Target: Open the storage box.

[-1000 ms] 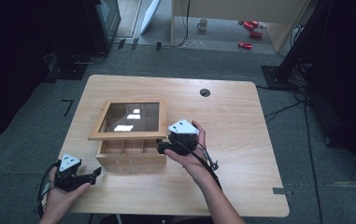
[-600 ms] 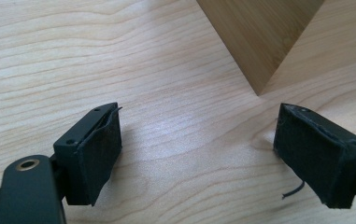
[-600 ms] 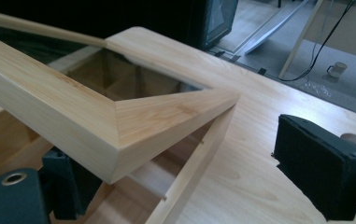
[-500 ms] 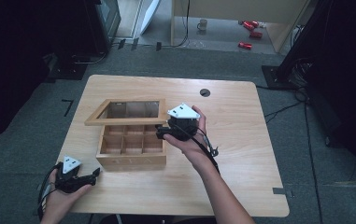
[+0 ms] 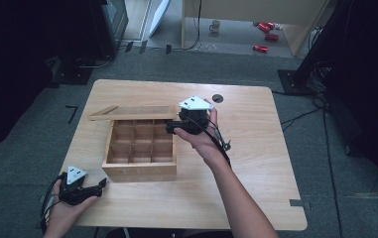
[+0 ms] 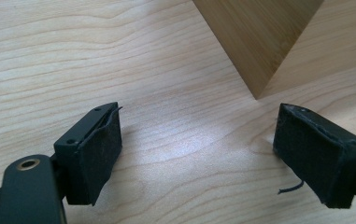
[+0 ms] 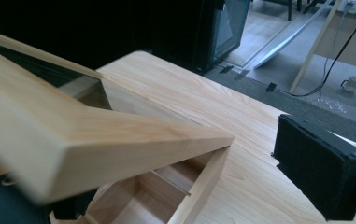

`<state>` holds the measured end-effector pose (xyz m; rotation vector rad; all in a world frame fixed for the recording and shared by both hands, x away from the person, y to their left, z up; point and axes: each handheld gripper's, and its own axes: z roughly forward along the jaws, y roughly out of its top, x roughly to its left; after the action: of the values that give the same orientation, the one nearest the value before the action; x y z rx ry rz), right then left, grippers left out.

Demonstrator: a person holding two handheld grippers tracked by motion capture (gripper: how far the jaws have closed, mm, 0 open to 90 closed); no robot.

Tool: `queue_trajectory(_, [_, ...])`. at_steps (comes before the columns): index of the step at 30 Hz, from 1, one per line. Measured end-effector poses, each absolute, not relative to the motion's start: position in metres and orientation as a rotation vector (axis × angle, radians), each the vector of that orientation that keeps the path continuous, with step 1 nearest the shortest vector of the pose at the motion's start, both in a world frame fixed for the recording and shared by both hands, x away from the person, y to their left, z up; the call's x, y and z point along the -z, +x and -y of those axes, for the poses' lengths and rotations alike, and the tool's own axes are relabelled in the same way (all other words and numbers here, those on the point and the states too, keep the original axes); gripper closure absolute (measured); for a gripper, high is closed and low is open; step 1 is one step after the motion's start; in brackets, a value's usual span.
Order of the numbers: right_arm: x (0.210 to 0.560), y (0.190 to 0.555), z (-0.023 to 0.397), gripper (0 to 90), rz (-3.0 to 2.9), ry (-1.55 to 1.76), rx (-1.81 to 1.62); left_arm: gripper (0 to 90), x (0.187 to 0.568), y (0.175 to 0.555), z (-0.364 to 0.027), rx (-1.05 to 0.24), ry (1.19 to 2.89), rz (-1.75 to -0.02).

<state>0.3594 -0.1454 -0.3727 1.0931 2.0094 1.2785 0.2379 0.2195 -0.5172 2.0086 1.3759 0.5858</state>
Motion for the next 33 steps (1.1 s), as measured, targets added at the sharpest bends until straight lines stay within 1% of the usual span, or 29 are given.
queue_trajectory(2, [0.374,0.362,0.144,12.5,-2.017,1.086,-1.265,15.7,0.517,0.238,-0.219,-0.586,2.008,-1.376])
queue_trajectory(4, [0.376,0.368,0.141,14.5,-2.025,1.063,-1.262,15.8,0.517,0.238,-0.220,-0.586,2.009,-1.376])
queue_trajectory(6, [0.376,0.371,0.139,19.9,-2.015,1.058,-1.287,15.8,0.517,0.238,-0.219,-0.584,2.004,-1.378])
queue_trajectory(9, [0.375,0.372,0.138,30.4,-1.996,1.040,-1.337,15.7,0.517,0.238,-0.219,-0.584,2.004,-1.377])
queue_trajectory(11, [0.376,0.374,0.139,32.3,-1.992,1.014,-1.389,15.7,0.517,0.238,-0.219,-0.584,2.004,-1.377])
queue_trajectory(15, [0.378,0.382,0.139,39.2,-2.004,0.995,-1.452,15.8,0.517,0.238,-0.219,-0.584,2.004,-1.377])
queue_trajectory(24, [0.376,0.400,0.133,41.9,-1.988,1.000,-1.415,15.8,0.517,0.239,-0.219,-0.585,2.001,-1.377])
queue_trajectory(33, [0.377,0.426,0.135,42.8,-1.951,1.074,-1.483,15.8,0.517,0.240,-0.218,-0.583,2.004,-1.376])
